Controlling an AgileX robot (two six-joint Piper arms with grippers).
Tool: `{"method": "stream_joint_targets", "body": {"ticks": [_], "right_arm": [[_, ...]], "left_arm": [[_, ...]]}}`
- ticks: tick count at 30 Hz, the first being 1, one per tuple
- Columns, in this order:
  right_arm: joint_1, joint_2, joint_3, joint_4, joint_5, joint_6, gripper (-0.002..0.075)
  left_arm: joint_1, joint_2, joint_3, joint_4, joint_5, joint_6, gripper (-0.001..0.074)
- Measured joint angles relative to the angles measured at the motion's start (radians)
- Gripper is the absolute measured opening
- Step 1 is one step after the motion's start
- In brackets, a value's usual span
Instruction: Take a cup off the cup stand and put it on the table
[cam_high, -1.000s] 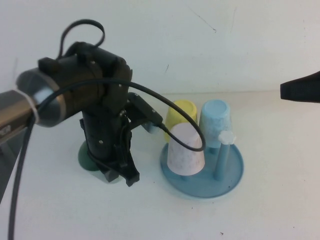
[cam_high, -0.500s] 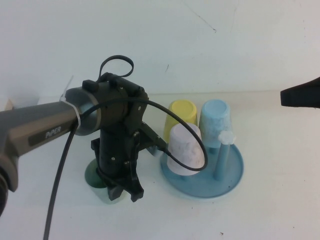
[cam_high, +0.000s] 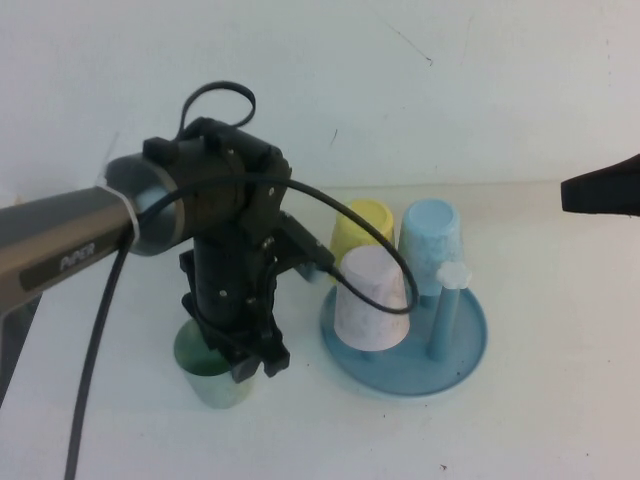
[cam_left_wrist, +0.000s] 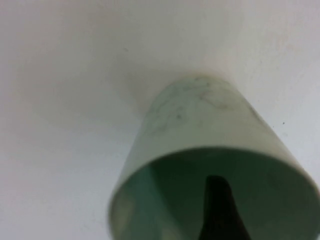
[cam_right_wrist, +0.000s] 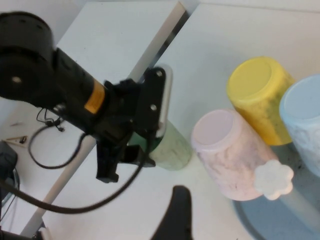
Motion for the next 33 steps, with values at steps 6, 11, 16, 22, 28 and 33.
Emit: {"method": "stream_joint_targets", "body": {"ticks": [6,11,16,22,28,33], "right_arm": [[0.000,0.000,0.000,0.030,0.000,0.001,0.0659],[0.000,-0.014,0.000,0.043,0.000,0.001,0.0622],[0.000,-0.111,0.000,0.043,0.000,-0.023,0.0442],[0.000,-0.295,0.000,0.031,0.011,-0.059,0.0166],[0.000,-0.493,0.000,-0.104,0.016,-0.043,0.0064],[0.000,-0.663,0.037,-0.186,-0.084,-0.002,0.0055]], "left_arm": [[0.000,-0.109,-0.063,-0.038,0.000,-0.042,0.0325],[0.002,-0.222,-0.067,-0.161,0.012,-0.030,0.0146],[0.002,-0.342,-0.067,-0.234,0.022,-0.013,0.0019],[0.002,-0.482,-0.046,-0.239,0.013,-0.028,0.0003],[0.002,-0.718,0.180,-0.241,-0.225,-0.062,0.0000],[0.002,-0.958,0.492,-0.241,-0.378,-0.110,0.0000]]}}
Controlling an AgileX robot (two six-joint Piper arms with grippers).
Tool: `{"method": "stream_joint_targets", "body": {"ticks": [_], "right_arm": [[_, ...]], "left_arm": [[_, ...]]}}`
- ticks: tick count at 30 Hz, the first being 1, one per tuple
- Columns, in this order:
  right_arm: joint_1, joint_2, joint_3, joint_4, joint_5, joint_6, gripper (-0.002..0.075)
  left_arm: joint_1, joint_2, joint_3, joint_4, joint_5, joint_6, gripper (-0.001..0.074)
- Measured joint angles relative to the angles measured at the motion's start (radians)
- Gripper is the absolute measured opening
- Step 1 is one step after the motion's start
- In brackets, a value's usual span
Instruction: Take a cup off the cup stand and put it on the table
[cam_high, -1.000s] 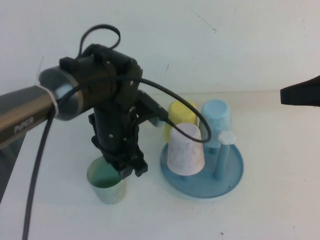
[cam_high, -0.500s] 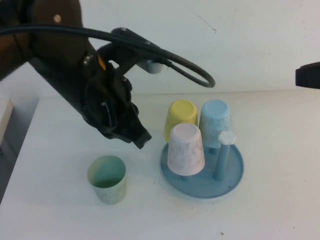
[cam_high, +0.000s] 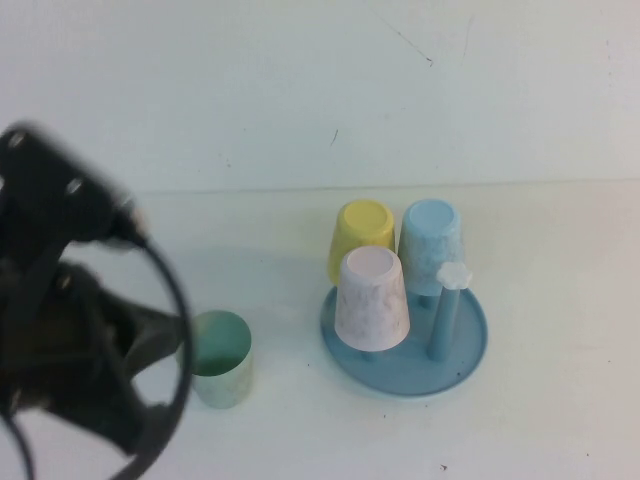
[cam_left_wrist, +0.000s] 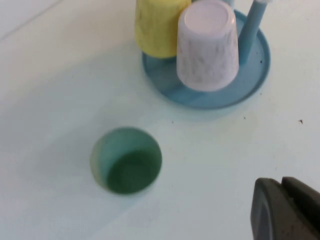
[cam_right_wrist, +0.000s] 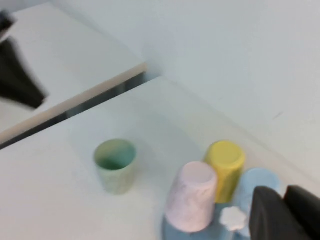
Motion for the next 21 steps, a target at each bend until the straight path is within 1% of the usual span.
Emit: {"method": "stream_joint_targets", "body": {"ticks": [3,5,8,10,14,18,21], "right_arm": [[0.000,-0.115,0.089,0.004,-0.120,0.004,0.0053],[0.000,-0.198,0.172,0.040,-0.212,-0.008,0.0052],[0.000,-0.288,0.302,0.149,-0.324,-0.075,0.0051],[0.000,-0.330,0.361,0.233,-0.358,-0.147,0.0050],[0.000,-0.388,0.466,0.376,-0.331,-0.305,0.0050],[0.000,-0.410,0.531,0.405,-0.228,-0.386,0.0050],[0.010,-0.419,0.570,0.414,-0.201,-0.409,0.0050]], "left_arm": [[0.000,-0.158,0.164,0.005,-0.094,-0.043,0.0000],[0.000,-0.276,0.275,0.002,-0.165,-0.082,0.0000],[0.000,-0.429,0.407,0.001,-0.254,-0.127,-0.0001],[0.000,-0.514,0.466,0.001,-0.306,-0.155,-0.0001],[0.000,-0.663,0.550,0.001,-0.387,-0.173,-0.0001],[0.000,-0.744,0.613,0.001,-0.455,-0.173,-0.0001],[0.000,-0.760,0.644,0.001,-0.470,-0.173,-0.0001]]}}
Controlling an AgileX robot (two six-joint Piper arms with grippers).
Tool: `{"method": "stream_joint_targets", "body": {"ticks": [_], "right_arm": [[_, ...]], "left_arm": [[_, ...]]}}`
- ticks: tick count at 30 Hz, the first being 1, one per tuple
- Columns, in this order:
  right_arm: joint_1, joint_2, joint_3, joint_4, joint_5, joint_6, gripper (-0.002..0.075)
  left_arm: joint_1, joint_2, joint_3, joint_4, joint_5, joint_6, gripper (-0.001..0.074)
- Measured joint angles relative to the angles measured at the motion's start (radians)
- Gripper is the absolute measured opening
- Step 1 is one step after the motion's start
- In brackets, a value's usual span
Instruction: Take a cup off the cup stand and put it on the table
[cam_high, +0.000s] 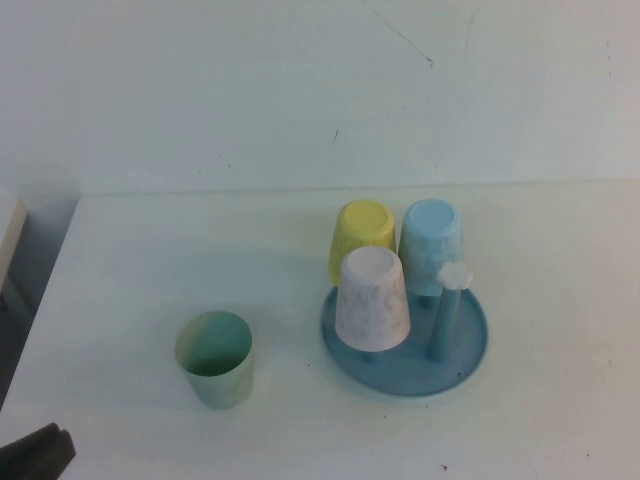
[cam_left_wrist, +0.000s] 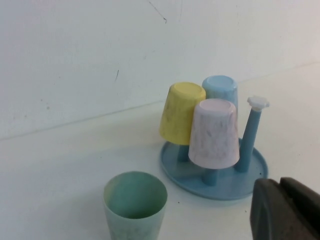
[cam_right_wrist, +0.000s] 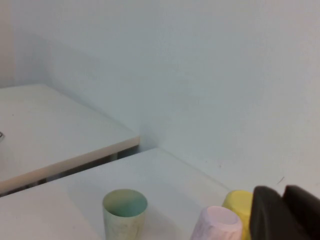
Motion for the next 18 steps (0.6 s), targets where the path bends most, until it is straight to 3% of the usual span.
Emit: {"method": "stream_joint_targets", "body": {"ticks": [18], "right_arm": [[0.158,-0.005,0.020,-0.012,-0.058,-0.014,0.0045]], "left_arm": [[0.000,-0.005,0.097,0.000,0.073,0.000,-0.0001]]}}
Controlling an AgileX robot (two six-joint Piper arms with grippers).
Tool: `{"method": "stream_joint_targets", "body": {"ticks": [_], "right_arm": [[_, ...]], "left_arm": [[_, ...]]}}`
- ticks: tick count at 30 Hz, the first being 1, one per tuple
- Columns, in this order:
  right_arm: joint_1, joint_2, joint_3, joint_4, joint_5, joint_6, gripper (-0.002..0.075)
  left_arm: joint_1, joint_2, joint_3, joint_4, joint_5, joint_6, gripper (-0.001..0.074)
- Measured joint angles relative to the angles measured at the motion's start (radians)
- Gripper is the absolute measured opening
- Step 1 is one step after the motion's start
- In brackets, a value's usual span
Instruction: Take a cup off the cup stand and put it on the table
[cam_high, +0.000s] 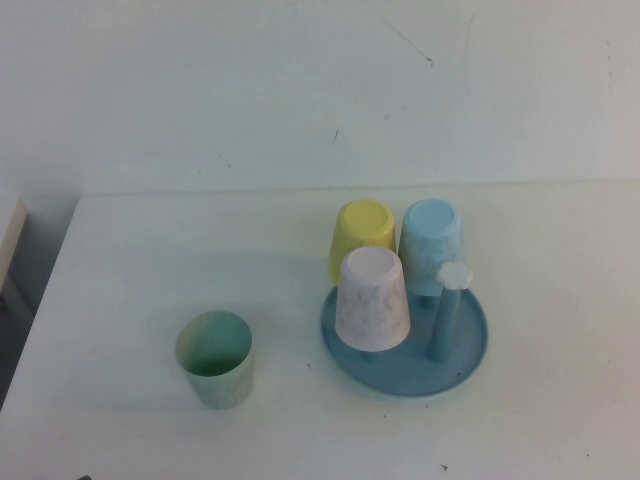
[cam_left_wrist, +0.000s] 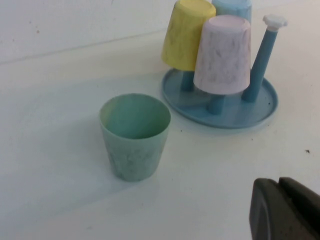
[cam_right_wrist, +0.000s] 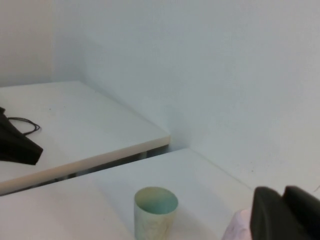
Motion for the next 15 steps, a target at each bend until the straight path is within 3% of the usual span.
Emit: {"method": "stream_joint_targets", "body": {"ticks": [9,15], "right_arm": [[0.053,0.000,0.000,-0.106,-0.013,0.004,0.0043],[0.053,-0.015,0.002,-0.193,-0.216,-0.041,0.0043]], "left_arm": [[0.000,0.000,0.004,0.000,0.111,0.000,-0.0001],[0.000,0.000,0.004,0.000,0.116,0.000,-0.0001]]}}
